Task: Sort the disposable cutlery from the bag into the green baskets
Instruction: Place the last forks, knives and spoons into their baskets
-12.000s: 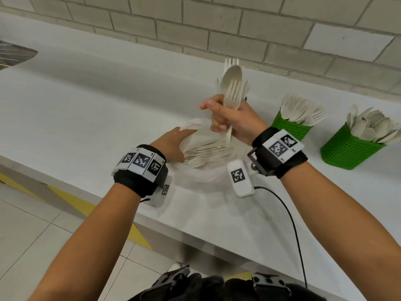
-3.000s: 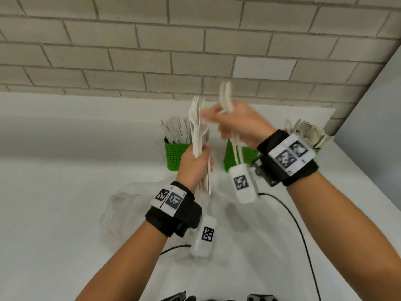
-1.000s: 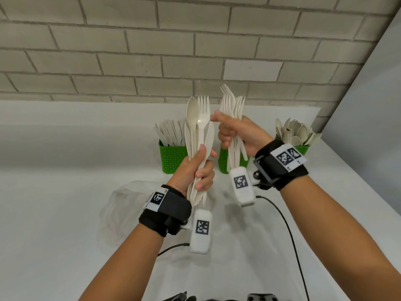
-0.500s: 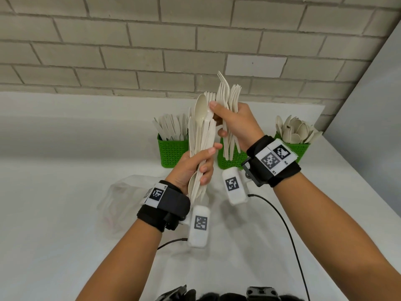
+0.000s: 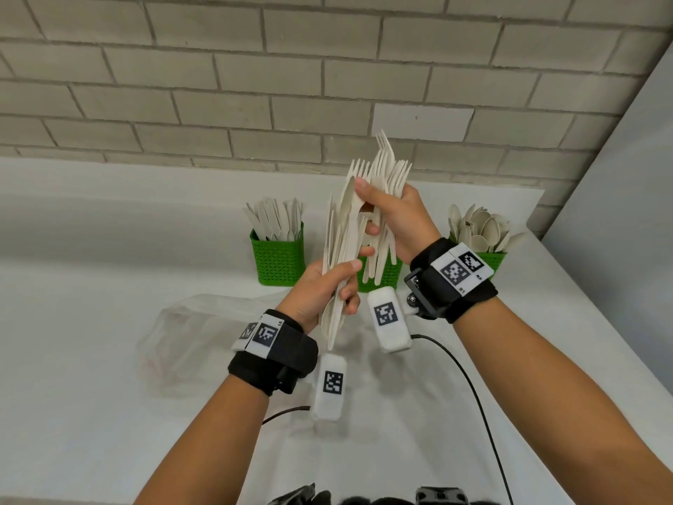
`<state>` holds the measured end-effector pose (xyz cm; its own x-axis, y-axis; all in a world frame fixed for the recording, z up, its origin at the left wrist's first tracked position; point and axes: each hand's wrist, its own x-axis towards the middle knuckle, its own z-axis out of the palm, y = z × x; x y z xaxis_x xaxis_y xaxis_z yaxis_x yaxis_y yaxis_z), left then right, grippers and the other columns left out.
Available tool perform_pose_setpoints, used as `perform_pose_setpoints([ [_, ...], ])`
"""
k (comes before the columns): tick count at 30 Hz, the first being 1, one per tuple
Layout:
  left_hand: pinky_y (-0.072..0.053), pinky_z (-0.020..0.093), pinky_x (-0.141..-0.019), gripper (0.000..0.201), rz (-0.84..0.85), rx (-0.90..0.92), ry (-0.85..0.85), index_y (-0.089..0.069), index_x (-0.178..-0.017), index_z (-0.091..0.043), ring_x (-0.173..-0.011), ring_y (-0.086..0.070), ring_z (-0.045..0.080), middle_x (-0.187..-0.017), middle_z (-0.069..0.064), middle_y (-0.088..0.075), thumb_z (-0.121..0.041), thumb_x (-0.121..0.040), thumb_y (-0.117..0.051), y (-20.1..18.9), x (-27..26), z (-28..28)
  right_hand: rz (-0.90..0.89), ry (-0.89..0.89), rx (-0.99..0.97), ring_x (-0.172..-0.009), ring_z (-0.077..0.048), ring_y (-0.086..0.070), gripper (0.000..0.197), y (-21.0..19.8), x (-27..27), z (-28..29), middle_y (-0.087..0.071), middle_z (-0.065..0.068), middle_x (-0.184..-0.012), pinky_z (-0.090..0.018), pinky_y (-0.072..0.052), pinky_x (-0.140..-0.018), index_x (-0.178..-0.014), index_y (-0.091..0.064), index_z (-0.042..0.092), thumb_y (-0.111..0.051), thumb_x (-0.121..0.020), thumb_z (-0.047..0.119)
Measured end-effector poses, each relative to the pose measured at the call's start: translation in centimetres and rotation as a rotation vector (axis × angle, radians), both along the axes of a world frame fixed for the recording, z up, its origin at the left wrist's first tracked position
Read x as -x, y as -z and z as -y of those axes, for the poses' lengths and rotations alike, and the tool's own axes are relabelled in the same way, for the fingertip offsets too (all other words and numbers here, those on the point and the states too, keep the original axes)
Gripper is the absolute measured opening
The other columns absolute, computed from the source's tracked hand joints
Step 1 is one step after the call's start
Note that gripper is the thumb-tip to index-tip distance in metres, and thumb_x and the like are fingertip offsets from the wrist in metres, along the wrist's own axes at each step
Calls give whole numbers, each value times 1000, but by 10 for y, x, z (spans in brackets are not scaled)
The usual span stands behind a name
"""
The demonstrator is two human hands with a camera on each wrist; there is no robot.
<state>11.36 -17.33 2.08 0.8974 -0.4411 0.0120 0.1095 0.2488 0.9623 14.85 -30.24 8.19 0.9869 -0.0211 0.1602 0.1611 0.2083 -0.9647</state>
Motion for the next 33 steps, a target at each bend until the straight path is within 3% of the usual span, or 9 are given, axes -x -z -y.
perform_pose_setpoints([
  [4,-42,21,-45,21,-11,-47,22,-59,-107,-16,-35,-46,15,-42,-4,-36,-8,-96,-42,4,2,4,-8,27,-67,-40,-2,-48,25,1,-3,6,-59,-7,-78,-18,-34,-37,-105,-53,-2,-53,-95,21],
  [8,-37,21,-40,18,-48,-43,72,-59,-106,-14,-32,-43,15,-43,-3,-37,-10,-91,-50,8,2,0,3,43,-177,-37,-8,-47,15,-6,-7,10,-68,-11,-78,-17,-34,-36,-91,-51,8,-46,-98,20],
  [13,-31,16,-35,23,-161,9,66,-59,-96,-11,-29,-35,12,-42,-3,-35,-11,-73,-54,17,12,-1,-35,187,-367,-47,-9,-57,10,-18,-20,20,-63,-11,-77,-19,-42,-40,-104,-48,8,-48,-98,16],
  [16,-28,13,-36,23,-197,69,23,-58,-93,-11,-29,-33,11,-41,-4,-34,-11,-71,-55,19,10,-6,0,237,-386,-48,-8,-57,5,-19,-25,25,-61,-8,-76,-21,-48,-47,-95,-50,12,-47,-98,15],
  [21,-26,13,-35,53,-248,329,-74,-54,-83,-16,-30,-33,5,-40,-9,-35,-24,-44,-88,25,-4,-18,-11,305,-368,-56,-9,-57,7,-19,-27,35,-59,-3,-75,-22,-50,-54,-92,-53,13,-49,-97,15],
  [23,-27,14,-35,42,-245,386,-123,-54,-82,-18,-32,-34,4,-43,-9,-36,-33,-59,-85,21,-9,-17,-10,314,-295,-56,-8,-57,9,-15,-25,30,-60,-1,-69,-22,-49,-55,-90,-52,14,-48,-98,14],
  [26,-27,15,-36,12,-237,373,-181,-54,-82,-19,-33,-35,5,-60,-6,-49,-29,-78,-60,7,-16,-15,14,278,-203,-62,-10,-62,4,-10,-20,13,-57,-2,-72,-24,-51,-57,-100,-49,13,-46,-98,13],
  [29,-30,16,-37,17,-206,350,-142,-57,-90,-19,-34,-36,5,-82,-2,-65,-29,-76,-57,-1,-21,-12,91,233,-47,-56,-10,-65,12,-8,-13,-3,-55,-5,-78,-23,-54,-51,-111,-43,9,-43,-99,13],
  [33,-34,16,-38,27,-161,222,-21,-58,-106,-19,-36,-39,7,-84,-1,-59,-26,-81,-67,2,-19,-11,195,257,54,-44,-8,-52,7,-6,-9,-24,-50,-2,-73,-24,-47,-46,-94,-43,18,-45,-98,12],
])
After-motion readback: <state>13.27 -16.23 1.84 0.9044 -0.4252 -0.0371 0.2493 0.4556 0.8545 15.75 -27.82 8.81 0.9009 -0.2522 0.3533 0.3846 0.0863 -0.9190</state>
